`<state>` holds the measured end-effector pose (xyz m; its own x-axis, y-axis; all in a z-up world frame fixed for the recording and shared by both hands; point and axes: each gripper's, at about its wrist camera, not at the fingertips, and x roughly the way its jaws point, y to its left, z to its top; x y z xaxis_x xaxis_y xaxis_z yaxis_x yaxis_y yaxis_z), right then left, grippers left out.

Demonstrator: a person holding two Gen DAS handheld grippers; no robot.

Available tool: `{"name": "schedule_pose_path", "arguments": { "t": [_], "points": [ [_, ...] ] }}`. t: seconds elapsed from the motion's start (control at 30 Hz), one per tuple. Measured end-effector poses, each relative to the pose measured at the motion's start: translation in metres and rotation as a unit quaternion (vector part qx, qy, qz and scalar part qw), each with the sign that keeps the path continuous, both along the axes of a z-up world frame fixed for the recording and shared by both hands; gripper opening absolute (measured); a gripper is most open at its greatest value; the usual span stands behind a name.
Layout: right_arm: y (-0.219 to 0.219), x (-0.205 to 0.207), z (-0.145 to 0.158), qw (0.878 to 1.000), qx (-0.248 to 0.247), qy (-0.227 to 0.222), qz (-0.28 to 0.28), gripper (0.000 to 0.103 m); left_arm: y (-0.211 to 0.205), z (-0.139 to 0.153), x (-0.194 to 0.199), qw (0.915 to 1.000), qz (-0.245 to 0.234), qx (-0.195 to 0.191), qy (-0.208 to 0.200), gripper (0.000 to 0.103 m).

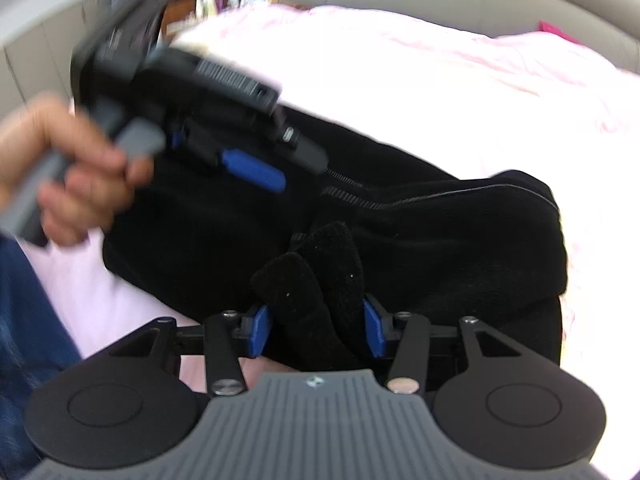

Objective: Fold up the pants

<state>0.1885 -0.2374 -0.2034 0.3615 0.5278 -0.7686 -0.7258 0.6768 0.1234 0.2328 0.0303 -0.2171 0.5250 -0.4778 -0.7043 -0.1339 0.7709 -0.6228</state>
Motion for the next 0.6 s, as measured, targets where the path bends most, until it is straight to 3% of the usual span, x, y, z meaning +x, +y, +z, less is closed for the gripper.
{"name": "schedule_pose_path", "arguments": {
  "t": [0.07, 0.13, 0.23, 0.33, 0.43, 0.5, 0.6],
  "points": [
    [-0.007, 0.003, -0.001, 1.0, 0.003, -0.001, -0.012, 0.045, -0.008, -0.002, 0.002, 0.9999, 0.002, 0.011, 0.008, 0.071],
    [0.004, -0.001, -0.008, 1.0, -0.023, -0.02, 0.001, 0.045, -0.01, -0.005, 0.001, 0.9998, 0.012, -0.01, 0.011, 0.071],
    [0.023, -0.005, -0.017, 0.996, -0.054, -0.072, -0.003, 0.034, -0.004, -0.005, -0.006, 0.999, 0.034, -0.029, 0.008, 0.071],
    [0.026, 0.008, 0.004, 0.99, -0.001, -0.114, -0.082, 0.028, 0.01, 0.007, -0.014, 0.9972, 0.064, -0.034, -0.016, 0.071],
    [0.021, 0.006, 0.029, 0.97, 0.05, -0.192, -0.139, 0.028, 0.022, 0.016, -0.017, 0.9941, 0.095, -0.035, -0.037, 0.071],
    [0.047, 0.002, 0.021, 0.964, 0.016, -0.228, -0.136, 0.033, 0.026, 0.02, -0.018, 0.993, 0.104, -0.031, -0.047, 0.071],
    [0.092, 0.007, -0.027, 0.973, -0.072, -0.192, -0.108, 0.042, 0.028, 0.022, -0.019, 0.9942, 0.095, -0.017, -0.047, 0.071]
  ]
}}
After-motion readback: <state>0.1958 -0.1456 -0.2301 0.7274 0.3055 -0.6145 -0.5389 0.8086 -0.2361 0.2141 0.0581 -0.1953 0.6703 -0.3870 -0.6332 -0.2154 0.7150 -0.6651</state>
